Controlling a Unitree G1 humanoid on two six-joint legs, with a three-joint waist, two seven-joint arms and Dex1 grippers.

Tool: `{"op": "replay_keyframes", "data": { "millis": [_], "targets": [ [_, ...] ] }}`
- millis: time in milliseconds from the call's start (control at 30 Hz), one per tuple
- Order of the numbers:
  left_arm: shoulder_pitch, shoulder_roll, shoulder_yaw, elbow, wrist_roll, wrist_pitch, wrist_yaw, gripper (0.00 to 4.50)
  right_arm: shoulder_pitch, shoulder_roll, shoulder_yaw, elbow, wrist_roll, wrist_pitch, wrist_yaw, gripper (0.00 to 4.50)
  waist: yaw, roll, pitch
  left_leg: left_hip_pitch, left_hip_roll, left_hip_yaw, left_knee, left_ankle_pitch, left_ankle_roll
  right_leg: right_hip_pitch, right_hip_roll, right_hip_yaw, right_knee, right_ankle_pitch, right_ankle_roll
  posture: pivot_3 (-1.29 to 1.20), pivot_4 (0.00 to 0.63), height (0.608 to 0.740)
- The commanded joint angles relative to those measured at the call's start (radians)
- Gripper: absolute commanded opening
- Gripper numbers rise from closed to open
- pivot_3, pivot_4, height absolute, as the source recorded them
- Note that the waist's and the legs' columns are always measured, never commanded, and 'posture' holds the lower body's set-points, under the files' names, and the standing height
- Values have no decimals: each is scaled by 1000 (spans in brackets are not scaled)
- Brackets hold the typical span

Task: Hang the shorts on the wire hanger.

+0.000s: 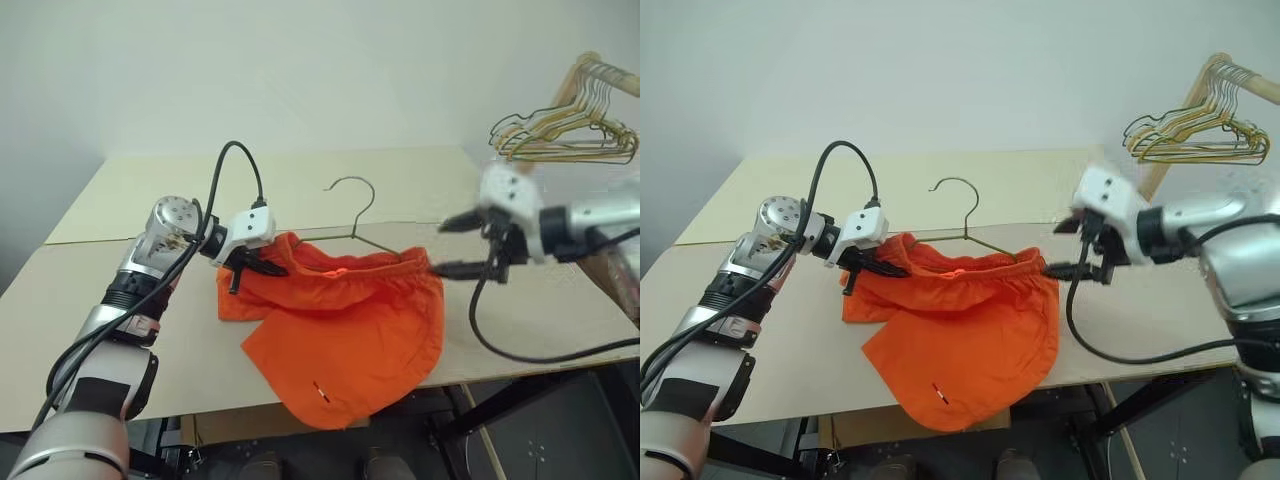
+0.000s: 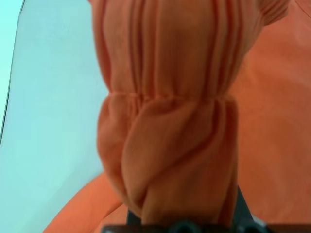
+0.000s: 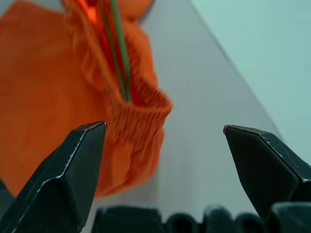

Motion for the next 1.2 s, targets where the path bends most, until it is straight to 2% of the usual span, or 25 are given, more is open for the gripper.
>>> {"op": "replay_keyframes", "data": {
  "millis": [33,267,300,400,433,733,867,1033,1200],
  "targets": [
    [-19,4,27,-26,-13,-4,-3,0,-47,36,62,13,-66,-28,-41,4444,-6,0,0,0,0,0,0,0,0,0,0,0,0,0,0,-24,0,740],
    [-25,4,28,-22,-12,-6,-4,0,-100,109,183,84,-135,-60,-13,4444,-7,0,0,-2,0,0,0,0,0,-1,0,0,-1,0,0,-15,0,740],
    [-24,5,29,-24,-13,-6,-5,0,-103,113,199,86,-143,-76,0,4282,-5,0,0,-2,0,0,0,0,0,-1,0,0,-1,0,0,-15,0,740],
    [-25,7,30,-25,-13,-5,-5,0,-116,131,227,100,-164,-95,11,3536,0,0,0,-2,-1,0,0,0,0,0,0,0,-2,0,0,-3,0,740],
    [-25,7,30,-26,-13,-5,-5,0,-119,134,229,105,-168,-96,14,3076,1,0,0,-2,-1,0,0,0,0,0,0,0,-2,0,0,-3,0,740],
    [-2,22,33,-46,-14,-16,-8,0,-132,137,207,127,-162,-105,68,14,15,0,0,-2,0,0,0,0,0,0,0,0,-1,0,0,6,0,740],
    [14,16,50,-47,-35,-68,-20,0,-121,126,186,111,-136,-98,100,14,15,0,0,-2,-1,0,0,0,0,0,0,0,-1,0,0,0,0,740],
    [4,1,77,-51,-94,-58,-61,1302,-89,105,151,71,-93,-55,112,0,17,0,0,-2,0,0,0,0,0,0,0,0,-1,0,0,-12,0,740],
    [-34,-31,137,-14,-135,-14,-7,2787,28,50,52,-17,1,55,92,0,22,0,0,-2,-1,0,1,0,0,0,-1,-1,-1,0,0,-23,0,740]
  ]
}}
